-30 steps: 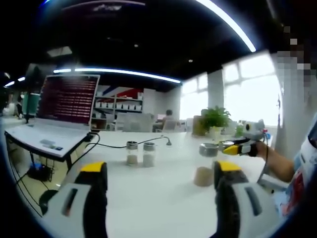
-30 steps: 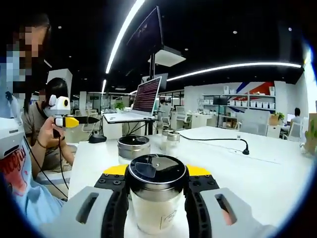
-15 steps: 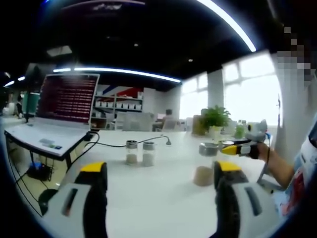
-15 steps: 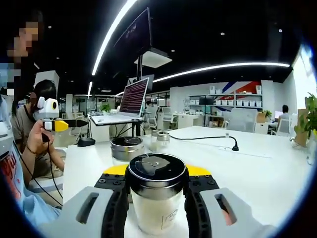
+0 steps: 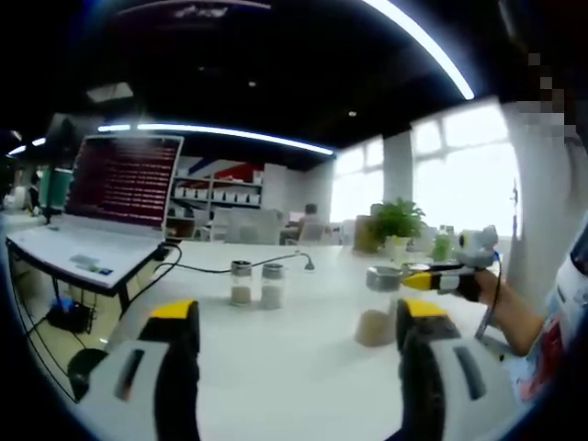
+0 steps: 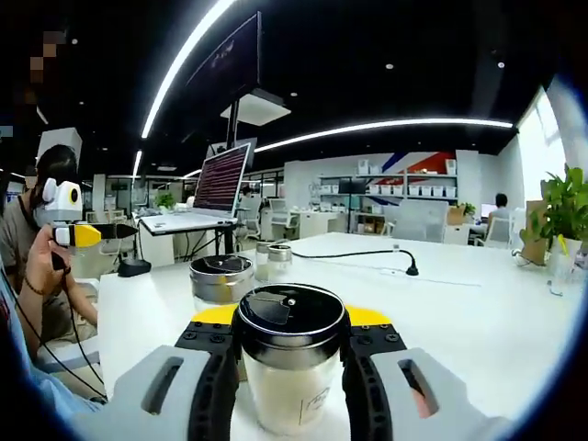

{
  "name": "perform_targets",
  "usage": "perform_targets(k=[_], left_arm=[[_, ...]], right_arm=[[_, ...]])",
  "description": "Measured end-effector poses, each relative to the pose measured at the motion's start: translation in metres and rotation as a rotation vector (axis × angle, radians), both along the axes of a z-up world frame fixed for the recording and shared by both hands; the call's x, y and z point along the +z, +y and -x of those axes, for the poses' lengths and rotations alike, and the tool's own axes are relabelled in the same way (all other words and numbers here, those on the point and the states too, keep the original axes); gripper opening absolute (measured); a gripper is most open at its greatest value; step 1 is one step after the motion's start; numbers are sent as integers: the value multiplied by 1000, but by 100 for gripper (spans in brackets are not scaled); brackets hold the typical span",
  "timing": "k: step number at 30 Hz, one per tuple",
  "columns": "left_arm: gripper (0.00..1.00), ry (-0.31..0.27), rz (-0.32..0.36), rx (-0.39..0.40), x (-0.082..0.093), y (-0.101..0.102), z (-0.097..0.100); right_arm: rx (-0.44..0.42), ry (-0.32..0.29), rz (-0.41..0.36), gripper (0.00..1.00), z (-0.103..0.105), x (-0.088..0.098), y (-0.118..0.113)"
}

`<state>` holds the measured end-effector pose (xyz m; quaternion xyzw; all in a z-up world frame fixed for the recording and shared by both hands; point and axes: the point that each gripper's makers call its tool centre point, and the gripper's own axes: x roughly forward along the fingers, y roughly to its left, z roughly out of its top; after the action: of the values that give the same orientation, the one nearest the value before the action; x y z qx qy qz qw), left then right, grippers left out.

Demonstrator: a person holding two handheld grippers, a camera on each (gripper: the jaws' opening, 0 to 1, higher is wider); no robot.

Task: Rotate the seasoning bottle until the label or dispensing opening points toward the visible target arrow and the bottle remains upright within the marked orientation range

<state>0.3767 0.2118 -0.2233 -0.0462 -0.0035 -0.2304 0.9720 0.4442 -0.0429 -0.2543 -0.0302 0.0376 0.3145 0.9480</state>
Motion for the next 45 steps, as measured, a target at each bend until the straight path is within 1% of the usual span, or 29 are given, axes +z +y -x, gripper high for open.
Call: perform_targets(k=[3,7,14,16,18,20,26,30,34,35,36,38,40,45], left_arm=[[94,7,-14,1,-3,1,-1],[94,8,-13,0,-3,1,-1],[94,12,-12,0,-3,1,-1],[93,15,-7,2,-2,4,0],[93,5,9,-7,2,5,2],[93,-1,15,1,4,7,2],[93,8,4,5,1,7,1],[93,13,0,1,0,6,1],[93,14,0,4,-1,6,1],[93,14,-1,4,0,6,1],[93,14,0,5,0,6,1],[93,17,-4,4,-2,6,1],[93,23,-11,4,-4,5,1],[92,25,-11,2,-4,5,1]], right_arm=[[-25,-3,-2,42,-1,0,0],[-58,4,5,42,-3,0,-1],[-129,-1,5,42,-6,0,-2],[-151,-12,0,42,-6,0,-2],[-174,-19,-6,42,-7,0,-2],[-194,-21,-4,42,-7,0,-2],[-277,-40,9,42,-9,0,-4],[-305,-56,24,43,-9,-1,-5],[-312,-59,30,43,-9,-2,-7],[-313,-39,27,43,-9,-6,-7],[-315,-27,27,44,-9,-8,-8],[-335,-25,5,55,-12,-9,-12],[-348,-27,10,62,-13,-6,-16],[-344,-44,13,61,-8,0,-18]])
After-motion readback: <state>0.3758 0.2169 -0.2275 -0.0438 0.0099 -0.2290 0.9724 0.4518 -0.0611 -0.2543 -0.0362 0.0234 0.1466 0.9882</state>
